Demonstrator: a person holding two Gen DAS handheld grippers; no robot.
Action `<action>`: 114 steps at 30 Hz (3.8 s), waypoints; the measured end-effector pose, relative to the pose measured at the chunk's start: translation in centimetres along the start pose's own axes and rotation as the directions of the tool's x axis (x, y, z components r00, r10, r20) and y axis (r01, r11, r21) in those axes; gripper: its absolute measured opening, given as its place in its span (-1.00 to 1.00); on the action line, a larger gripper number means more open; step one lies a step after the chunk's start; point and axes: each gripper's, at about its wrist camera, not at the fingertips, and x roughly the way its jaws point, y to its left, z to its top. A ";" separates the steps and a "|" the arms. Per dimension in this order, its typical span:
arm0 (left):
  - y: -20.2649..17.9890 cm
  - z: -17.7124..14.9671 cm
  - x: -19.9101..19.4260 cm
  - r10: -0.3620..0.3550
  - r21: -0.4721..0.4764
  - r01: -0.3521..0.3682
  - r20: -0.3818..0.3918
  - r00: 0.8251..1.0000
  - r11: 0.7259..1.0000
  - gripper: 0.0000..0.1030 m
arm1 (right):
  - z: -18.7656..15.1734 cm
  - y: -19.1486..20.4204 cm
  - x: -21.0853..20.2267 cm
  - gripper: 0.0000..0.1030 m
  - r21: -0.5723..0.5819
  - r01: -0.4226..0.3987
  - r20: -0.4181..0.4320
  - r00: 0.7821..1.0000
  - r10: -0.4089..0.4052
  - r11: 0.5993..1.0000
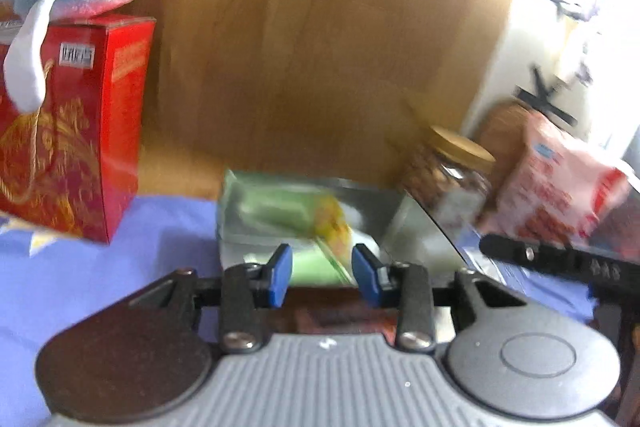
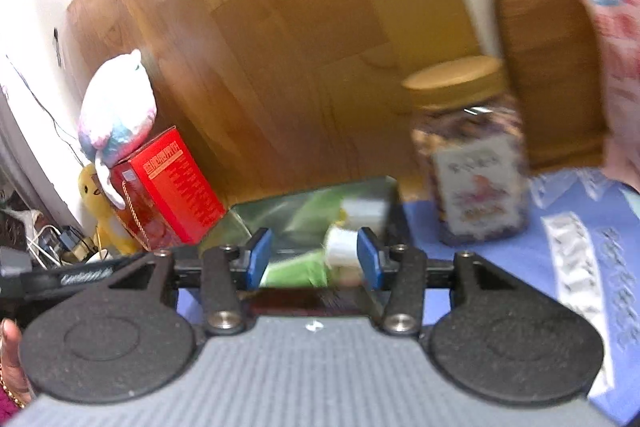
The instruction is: Organize snacks
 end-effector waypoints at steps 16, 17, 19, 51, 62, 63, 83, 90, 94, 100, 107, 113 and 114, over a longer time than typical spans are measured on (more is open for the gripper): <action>-1.3 -8.2 1.5 -0.211 -0.301 0.141 -0.215 0.954 0.943 -0.40 | -4.1 -7.4 -1.3 -0.37 0.297 0.035 -0.150 0.989 0.010 0.954; -1.3 -8.2 1.4 -0.218 -0.308 0.145 -0.215 0.952 0.940 -0.40 | -4.3 -7.3 -1.6 -0.42 0.301 0.024 -0.151 0.988 0.023 0.953; -1.2 -8.3 1.1 -0.239 -0.327 0.162 -0.212 0.947 0.931 -0.40 | -4.8 -6.7 -2.4 -0.59 0.293 0.002 -0.152 0.987 0.045 0.956; -4.9 -11.5 -4.9 -0.133 0.033 0.144 -0.230 0.964 0.989 0.16 | -15.2 3.0 -10.7 -0.10 -0.270 -0.041 -0.176 0.984 -0.007 0.962; -2.2 -12.3 -2.8 -0.301 -0.142 0.271 -0.270 0.915 0.952 -0.09 | -15.2 2.9 -8.7 0.04 -0.333 -0.115 -0.198 0.979 0.050 0.936; -2.0 -12.3 -2.8 -0.313 -0.155 0.280 -0.266 0.912 0.948 -0.11 | -15.1 2.8 -8.6 0.05 -0.327 -0.125 -0.201 0.978 0.060 0.937; -1.3 -12.9 -2.8 -0.374 -0.211 0.327 -0.245 0.895 0.921 -0.36 | -13.5 -1.4 -7.1 -0.33 0.151 -0.280 -0.221 0.925 0.308 0.948; -1.4 -13.5 -4.8 -0.339 -0.186 0.300 -0.242 0.909 0.936 -0.36 | -14.1 -0.5 -7.3 -0.34 0.168 -0.279 -0.233 0.920 0.314 0.945; -1.7 -14.2 -6.4 -0.308 -0.158 0.276 -0.235 0.922 0.948 -0.36 | -14.7 0.2 -7.7 -0.35 0.162 -0.287 -0.243 0.916 0.320 0.944; -2.3 -13.7 -7.8 -0.266 -0.106 0.248 -0.210 0.941 0.963 -0.37 | -14.6 1.4 -7.9 -0.35 0.150 -0.288 -0.244 0.916 0.318 0.946; -2.7 -10.1 -8.2 -0.241 -0.021 0.240 -0.147 0.959 0.971 -0.37 | -11.9 2.9 -7.5 -0.36 0.097 -0.282 -0.183 0.938 0.295 0.955; -3.1 -6.9 -7.4 -0.212 0.042 0.217 -0.096 0.973 0.975 -0.38 | -9.0 3.7 -6.4 -0.36 0.043 -0.269 -0.137 0.952 0.272 0.962; -3.2 -6.4 -7.2 -0.209 0.048 0.214 -0.089 0.974 0.976 -0.38 | -8.4 3.8 -6.1 -0.36 0.039 -0.268 -0.130 0.954 0.271 0.963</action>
